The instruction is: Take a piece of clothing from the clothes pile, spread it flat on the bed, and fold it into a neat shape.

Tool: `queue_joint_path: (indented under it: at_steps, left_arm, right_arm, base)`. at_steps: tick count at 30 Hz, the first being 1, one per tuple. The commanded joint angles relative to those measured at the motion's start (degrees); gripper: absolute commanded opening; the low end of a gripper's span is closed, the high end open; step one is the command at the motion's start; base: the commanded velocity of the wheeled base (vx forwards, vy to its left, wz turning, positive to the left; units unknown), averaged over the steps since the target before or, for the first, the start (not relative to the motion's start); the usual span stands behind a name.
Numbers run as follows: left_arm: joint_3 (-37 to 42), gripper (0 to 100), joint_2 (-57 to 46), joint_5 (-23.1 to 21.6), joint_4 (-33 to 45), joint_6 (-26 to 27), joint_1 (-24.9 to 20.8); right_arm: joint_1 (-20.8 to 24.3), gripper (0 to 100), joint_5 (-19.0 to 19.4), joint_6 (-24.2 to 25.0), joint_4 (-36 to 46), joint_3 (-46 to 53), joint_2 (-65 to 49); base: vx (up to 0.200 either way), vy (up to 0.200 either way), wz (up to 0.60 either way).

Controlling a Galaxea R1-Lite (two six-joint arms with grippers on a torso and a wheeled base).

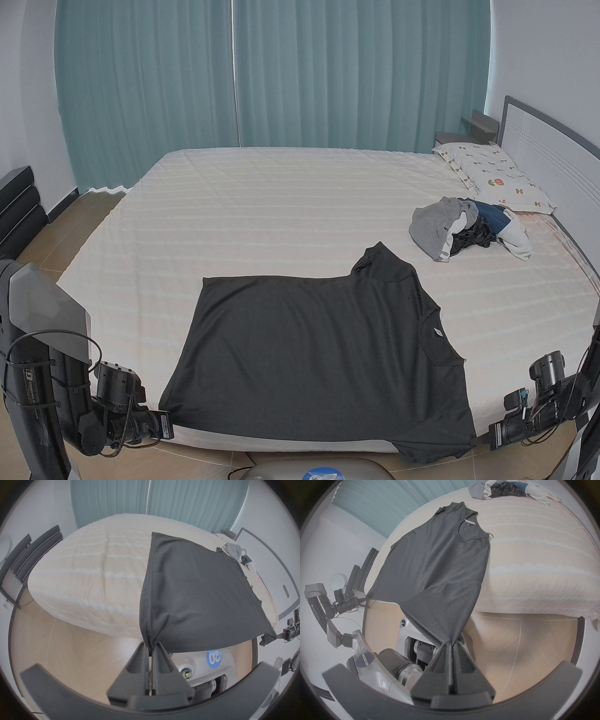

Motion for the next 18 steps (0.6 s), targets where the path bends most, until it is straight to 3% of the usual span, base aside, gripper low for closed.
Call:
queue_joint_path:
  at_steps: [1, 4, 11, 15, 18]
  left_arm:
    - [0.9, 0, 0.4, 0.1, 1.4, 0.1, 0.1]
    - [0.8, 0, -2.3, 0.0, 8.8, 3.2, 0.1]
    - [-0.7, 0, -3.6, -0.4, 8.8, 3.0, 1.1]
    - [-2.1, 0, -6.2, -0.9, 8.4, -0.4, 1.8]
    - [-3.0, 0, -10.5, -4.4, 8.6, -3.7, 1.8]
  right_arm:
    - [0.1, 0, 0.0, -0.4, 0.6, 1.0, -1.8]
    - [0.1, 0, -0.1, -0.9, 2.4, 1.0, -2.5]
    - [-0.4, 0, 0.1, -1.4, 1.7, 1.0, -4.6]
    - [-1.0, 0, 0.6, -1.2, 1.1, 0.6, -7.9]
    - [-1.9, 0, 2.3, 0.9, 1.1, -0.9, -11.9]
  base:
    - [0.0, 0.0, 0.0]
    - [0.0, 0.0, 0.0]
    - [0.0, 0.0, 0.0]
    - [0.0, 0.0, 0.0]
    - [0.0, 0.0, 0.0]
